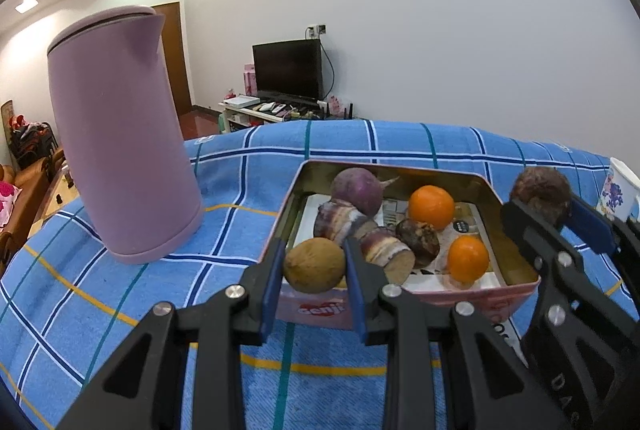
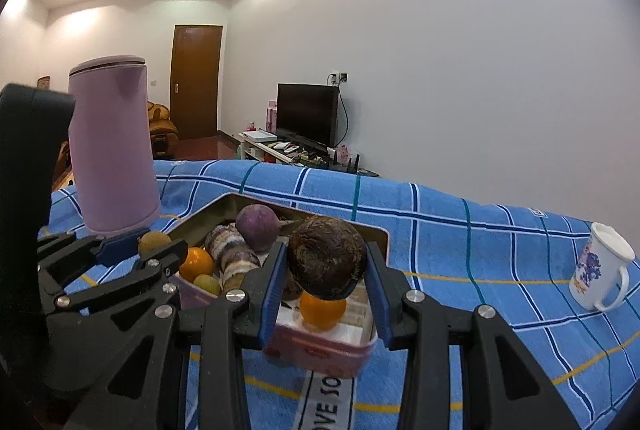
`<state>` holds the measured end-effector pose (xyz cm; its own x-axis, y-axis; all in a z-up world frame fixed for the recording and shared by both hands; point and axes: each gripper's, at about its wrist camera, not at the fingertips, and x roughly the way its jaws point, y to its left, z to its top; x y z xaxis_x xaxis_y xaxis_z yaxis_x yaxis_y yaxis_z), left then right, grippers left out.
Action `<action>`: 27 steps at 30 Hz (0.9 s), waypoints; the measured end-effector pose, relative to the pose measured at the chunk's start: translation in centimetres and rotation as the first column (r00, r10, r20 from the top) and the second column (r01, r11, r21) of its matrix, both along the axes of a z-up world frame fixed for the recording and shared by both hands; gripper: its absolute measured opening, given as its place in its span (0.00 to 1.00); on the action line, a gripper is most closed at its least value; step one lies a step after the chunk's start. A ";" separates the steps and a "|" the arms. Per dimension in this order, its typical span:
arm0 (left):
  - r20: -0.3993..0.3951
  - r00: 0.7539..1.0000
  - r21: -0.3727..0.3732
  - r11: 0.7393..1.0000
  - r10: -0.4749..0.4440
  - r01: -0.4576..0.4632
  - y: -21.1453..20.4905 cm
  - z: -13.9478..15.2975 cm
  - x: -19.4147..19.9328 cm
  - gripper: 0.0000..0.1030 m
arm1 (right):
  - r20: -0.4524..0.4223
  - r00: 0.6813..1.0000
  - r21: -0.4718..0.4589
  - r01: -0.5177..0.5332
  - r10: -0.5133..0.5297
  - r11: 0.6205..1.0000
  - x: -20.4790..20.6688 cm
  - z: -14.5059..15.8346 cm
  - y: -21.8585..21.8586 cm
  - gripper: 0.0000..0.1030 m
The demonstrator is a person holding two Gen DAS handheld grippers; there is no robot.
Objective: Organize fruits
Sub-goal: 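Hold both fruits above the tin and lower them toward its contents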
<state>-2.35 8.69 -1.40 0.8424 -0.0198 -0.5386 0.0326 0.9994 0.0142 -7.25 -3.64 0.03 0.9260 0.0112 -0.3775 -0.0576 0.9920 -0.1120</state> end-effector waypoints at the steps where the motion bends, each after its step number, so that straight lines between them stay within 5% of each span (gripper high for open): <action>1: 0.000 1.000 0.002 1.000 -0.001 0.001 0.0 0.0 0.0 0.31 | 0.007 1.000 0.005 0.000 0.000 1.000 0.0 0.1 -0.1 0.40; 16: -0.017 1.000 0.040 0.999 0.013 -0.012 -1.2 0.0 0.3 0.31 | 0.090 0.996 0.001 0.016 -0.016 1.000 -0.7 0.5 -0.9 0.39; 27: 0.011 1.000 0.053 0.999 -0.006 0.006 -2.6 0.1 -0.2 0.31 | 0.062 0.997 0.047 0.045 -0.048 0.998 -0.1 0.5 -2.7 0.40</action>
